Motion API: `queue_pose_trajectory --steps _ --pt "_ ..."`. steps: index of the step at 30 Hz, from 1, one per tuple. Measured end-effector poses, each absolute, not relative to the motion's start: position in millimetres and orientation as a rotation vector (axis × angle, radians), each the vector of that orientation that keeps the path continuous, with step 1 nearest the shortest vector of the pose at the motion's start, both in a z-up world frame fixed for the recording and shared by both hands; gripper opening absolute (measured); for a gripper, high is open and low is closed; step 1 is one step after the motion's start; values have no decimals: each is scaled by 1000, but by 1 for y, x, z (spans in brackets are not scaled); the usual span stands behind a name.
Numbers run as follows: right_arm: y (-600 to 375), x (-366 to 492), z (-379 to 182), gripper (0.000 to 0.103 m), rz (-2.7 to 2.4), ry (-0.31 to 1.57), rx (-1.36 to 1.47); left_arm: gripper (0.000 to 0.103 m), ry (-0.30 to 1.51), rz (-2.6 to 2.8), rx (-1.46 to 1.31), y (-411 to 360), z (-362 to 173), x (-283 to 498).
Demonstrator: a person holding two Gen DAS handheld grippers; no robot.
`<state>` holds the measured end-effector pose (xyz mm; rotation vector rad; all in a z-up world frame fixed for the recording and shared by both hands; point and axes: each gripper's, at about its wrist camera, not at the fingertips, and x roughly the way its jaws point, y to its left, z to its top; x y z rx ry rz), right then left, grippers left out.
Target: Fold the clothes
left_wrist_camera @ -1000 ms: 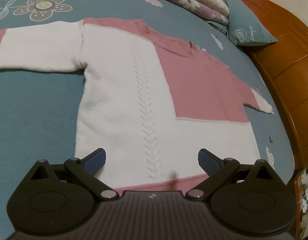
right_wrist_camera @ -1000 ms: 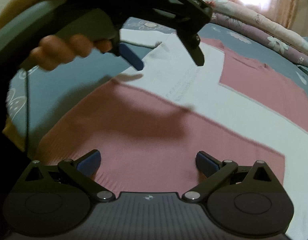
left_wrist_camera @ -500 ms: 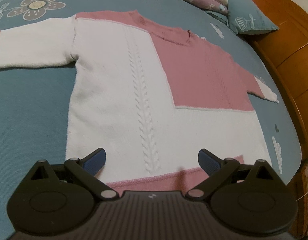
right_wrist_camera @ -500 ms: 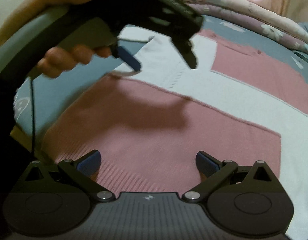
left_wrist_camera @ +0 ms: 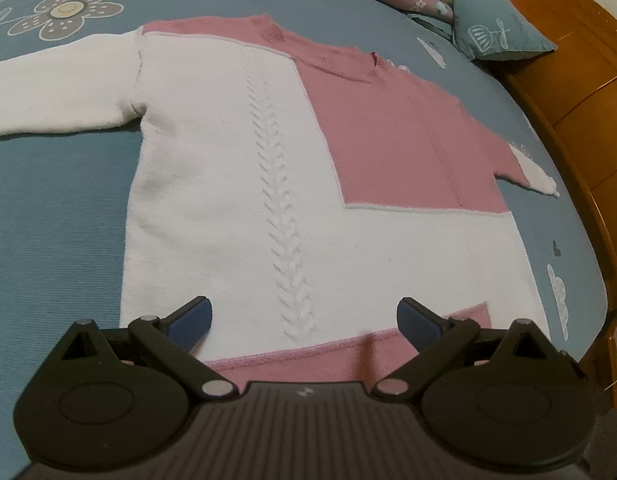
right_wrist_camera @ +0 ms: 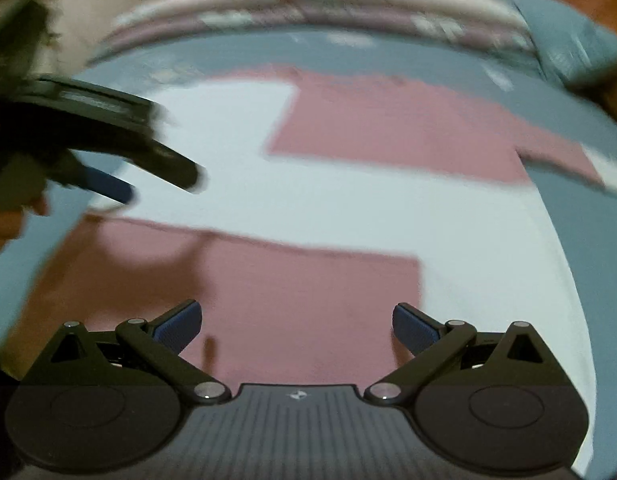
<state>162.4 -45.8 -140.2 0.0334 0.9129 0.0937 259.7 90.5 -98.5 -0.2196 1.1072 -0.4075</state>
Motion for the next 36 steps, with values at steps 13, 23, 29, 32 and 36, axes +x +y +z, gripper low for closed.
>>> queue_pose_trajectory --steps 13,23,29,32,36 --pt "-130 254 -99 103 -35 941 108 98 1103 -403 -153 75 -93 257" --pt "-148 274 -139 103 -104 1028 82 98 1118 -400 -111 60 -98 259" --pt "-150 263 -141 103 -88 1026 80 98 1125 -378 -74 51 -104 262" --pt "-149 268 -139 103 -81 1039 71 99 1123 -370 -69 49 -105 262" --pt "-148 271 -137 103 -61 1061 64 100 1123 -369 -70 47 -106 264"
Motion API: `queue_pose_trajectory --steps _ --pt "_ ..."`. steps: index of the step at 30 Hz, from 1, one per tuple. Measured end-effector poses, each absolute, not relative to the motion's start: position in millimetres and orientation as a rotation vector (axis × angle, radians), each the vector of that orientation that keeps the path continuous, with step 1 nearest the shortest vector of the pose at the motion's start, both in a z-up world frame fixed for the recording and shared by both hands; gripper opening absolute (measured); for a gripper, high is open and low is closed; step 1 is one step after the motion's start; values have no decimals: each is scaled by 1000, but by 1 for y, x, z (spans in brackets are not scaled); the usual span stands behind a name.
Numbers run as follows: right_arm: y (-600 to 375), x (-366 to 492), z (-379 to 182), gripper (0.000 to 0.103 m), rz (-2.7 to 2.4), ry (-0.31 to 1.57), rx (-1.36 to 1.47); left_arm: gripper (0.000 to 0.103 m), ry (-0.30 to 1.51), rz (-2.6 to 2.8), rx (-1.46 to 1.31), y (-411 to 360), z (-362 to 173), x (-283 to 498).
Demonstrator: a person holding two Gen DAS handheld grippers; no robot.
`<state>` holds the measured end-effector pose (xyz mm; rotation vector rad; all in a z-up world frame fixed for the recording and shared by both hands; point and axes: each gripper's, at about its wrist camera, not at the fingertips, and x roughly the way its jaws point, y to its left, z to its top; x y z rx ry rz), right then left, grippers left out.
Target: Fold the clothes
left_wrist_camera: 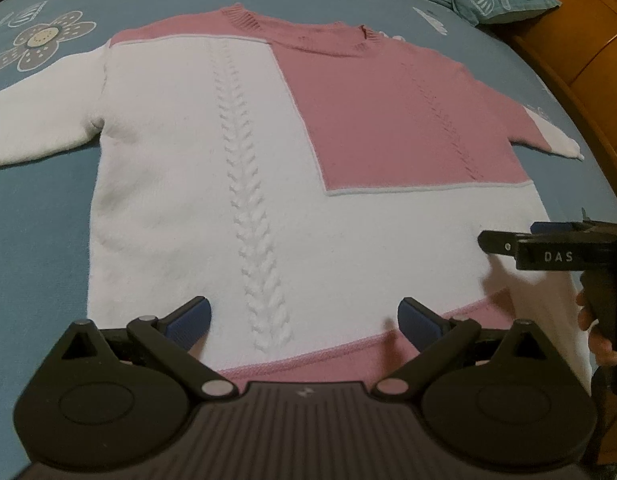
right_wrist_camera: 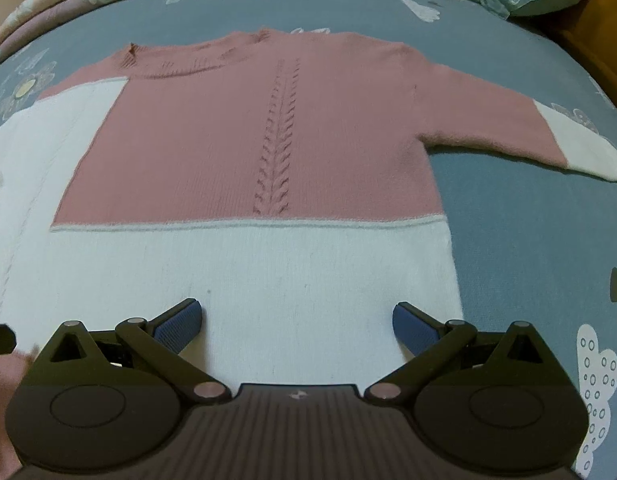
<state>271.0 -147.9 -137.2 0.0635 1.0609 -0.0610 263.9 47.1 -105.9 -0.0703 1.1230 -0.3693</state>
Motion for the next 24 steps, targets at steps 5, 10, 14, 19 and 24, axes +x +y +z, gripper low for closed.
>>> queue_pose_trajectory --steps 5,10,14,19,24 --pt "-152 254 -137 103 -29 1044 79 102 1125 -372 -60 45 -107 265" --pt "-150 242 -135 103 -36 1053 68 102 1118 -367 -29 41 -108 263" --pt "-151 236 -134 103 -49 1053 77 102 1115 -371 -36 43 -107 263" --pt "-150 233 -133 103 -63 1044 78 102 1114 -373 -44 44 -108 262" --pt "-148 239 -136 103 -59 1037 76 102 1113 -372 -40 43 -108 262"
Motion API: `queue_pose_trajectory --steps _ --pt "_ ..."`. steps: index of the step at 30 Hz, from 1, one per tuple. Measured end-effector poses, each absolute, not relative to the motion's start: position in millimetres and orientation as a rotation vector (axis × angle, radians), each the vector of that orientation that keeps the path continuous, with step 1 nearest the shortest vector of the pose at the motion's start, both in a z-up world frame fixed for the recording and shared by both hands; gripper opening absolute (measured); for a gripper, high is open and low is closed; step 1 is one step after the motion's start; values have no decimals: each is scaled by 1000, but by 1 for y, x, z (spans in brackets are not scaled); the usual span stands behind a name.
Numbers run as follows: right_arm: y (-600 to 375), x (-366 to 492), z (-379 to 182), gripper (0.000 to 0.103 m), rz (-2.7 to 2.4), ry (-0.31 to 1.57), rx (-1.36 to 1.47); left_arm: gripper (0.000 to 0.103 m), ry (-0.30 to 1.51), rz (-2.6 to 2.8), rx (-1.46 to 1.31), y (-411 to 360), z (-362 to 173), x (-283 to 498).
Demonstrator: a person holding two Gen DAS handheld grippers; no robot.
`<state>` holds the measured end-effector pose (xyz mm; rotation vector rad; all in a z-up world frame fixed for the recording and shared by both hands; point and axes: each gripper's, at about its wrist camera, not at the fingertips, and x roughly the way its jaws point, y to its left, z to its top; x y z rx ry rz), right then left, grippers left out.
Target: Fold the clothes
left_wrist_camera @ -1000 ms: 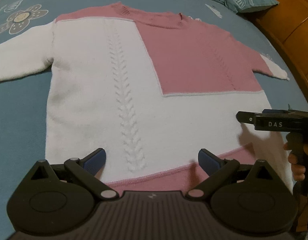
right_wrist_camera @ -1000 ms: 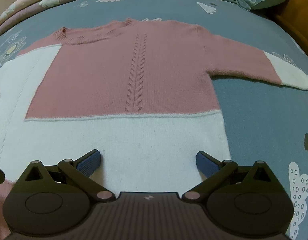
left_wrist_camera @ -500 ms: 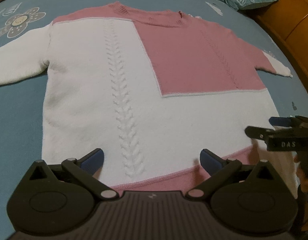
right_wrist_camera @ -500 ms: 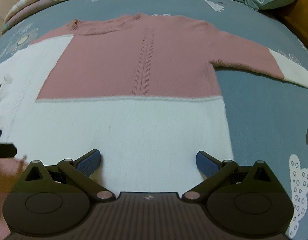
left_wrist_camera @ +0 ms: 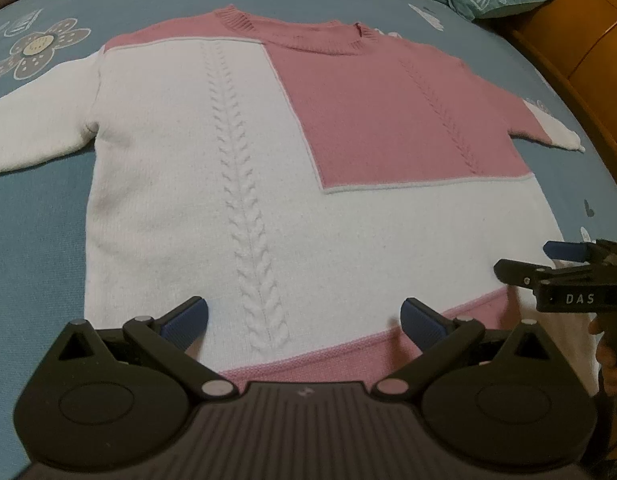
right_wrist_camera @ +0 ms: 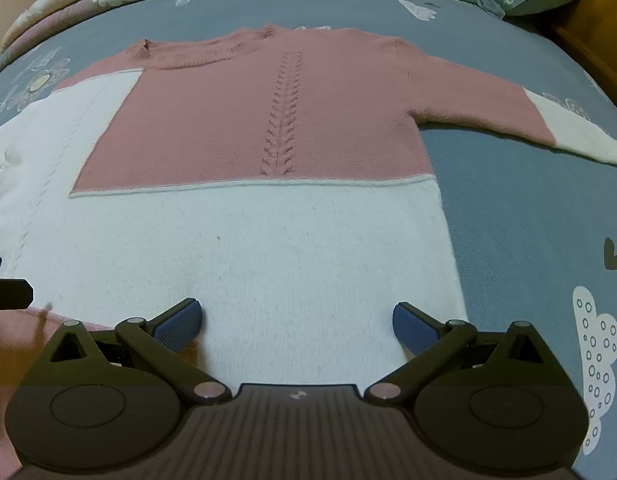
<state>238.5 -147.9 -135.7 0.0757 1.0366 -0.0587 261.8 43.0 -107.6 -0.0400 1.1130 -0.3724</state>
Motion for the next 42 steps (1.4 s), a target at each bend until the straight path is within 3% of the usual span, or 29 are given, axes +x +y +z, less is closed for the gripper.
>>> queue_pose_trajectory --steps 22,34,42 --pt "-143 121 -144 103 -62 924 26 102 1109 -361 -21 39 -109 263" --pt "-141 123 -141 103 -45 972 46 102 1112 -370 -64 47 -107 263" --pt "-109 149 -121 103 21 883 43 102 1108 -363 -94 53 -105 263"
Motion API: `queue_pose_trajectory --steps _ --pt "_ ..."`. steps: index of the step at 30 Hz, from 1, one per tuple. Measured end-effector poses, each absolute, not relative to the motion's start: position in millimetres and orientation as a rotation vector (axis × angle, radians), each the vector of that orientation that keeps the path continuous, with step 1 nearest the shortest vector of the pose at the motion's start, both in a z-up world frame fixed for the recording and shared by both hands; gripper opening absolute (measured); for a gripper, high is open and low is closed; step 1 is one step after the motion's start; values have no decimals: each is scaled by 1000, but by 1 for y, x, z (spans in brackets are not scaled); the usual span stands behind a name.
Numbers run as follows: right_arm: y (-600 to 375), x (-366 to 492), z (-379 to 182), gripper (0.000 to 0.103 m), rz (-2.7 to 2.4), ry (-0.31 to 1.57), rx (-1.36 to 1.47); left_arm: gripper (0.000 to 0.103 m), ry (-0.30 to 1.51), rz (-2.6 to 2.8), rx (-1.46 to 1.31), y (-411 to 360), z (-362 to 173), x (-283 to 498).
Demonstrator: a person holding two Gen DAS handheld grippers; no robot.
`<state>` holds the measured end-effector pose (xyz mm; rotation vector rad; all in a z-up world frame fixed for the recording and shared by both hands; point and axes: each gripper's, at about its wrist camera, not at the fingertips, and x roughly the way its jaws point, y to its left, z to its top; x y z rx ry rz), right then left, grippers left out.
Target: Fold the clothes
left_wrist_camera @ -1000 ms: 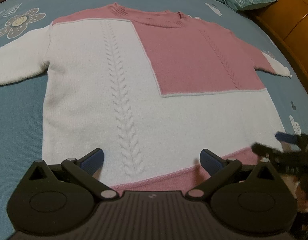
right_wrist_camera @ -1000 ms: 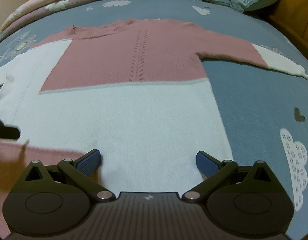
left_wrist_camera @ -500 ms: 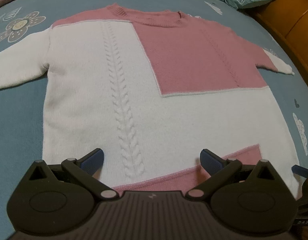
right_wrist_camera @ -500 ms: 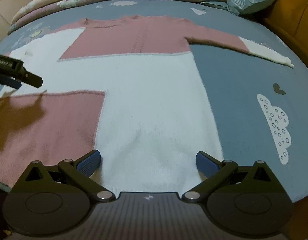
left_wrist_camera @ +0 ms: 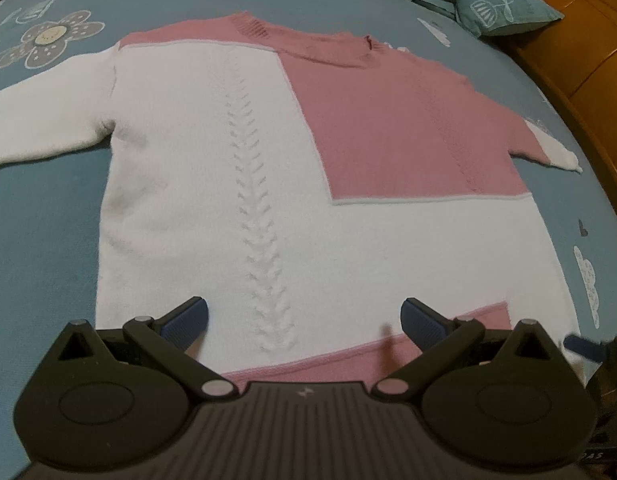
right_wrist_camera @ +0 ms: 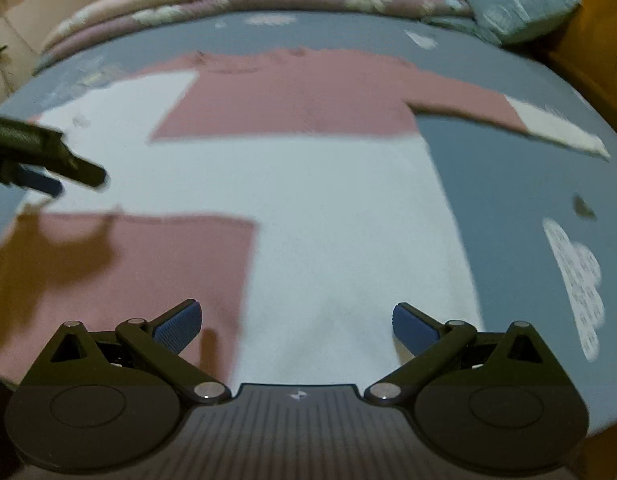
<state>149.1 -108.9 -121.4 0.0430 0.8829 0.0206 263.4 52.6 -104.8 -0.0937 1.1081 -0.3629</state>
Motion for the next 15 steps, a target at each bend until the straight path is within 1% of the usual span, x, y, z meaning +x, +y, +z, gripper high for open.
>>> queue_pose_trajectory --steps 4,6,9,11,15 --pt "-76 166 -126 103 79 881 -12 102 1111 -363 -89 52 -106 265" --pt "-67 168 -135 103 102 912 -21 102 1111 -366 -101 54 -106 266" --pt "-61 162 -144 103 100 891 -49 102 1104 -373 -127 58 -107 267" --pt "-62 157 -144 103 99 882 -39 102 1087 -377 -157 61 -106 267" --pt "-63 160 -142 103 104 898 -35 102 988 -416 -293 83 -91 263"
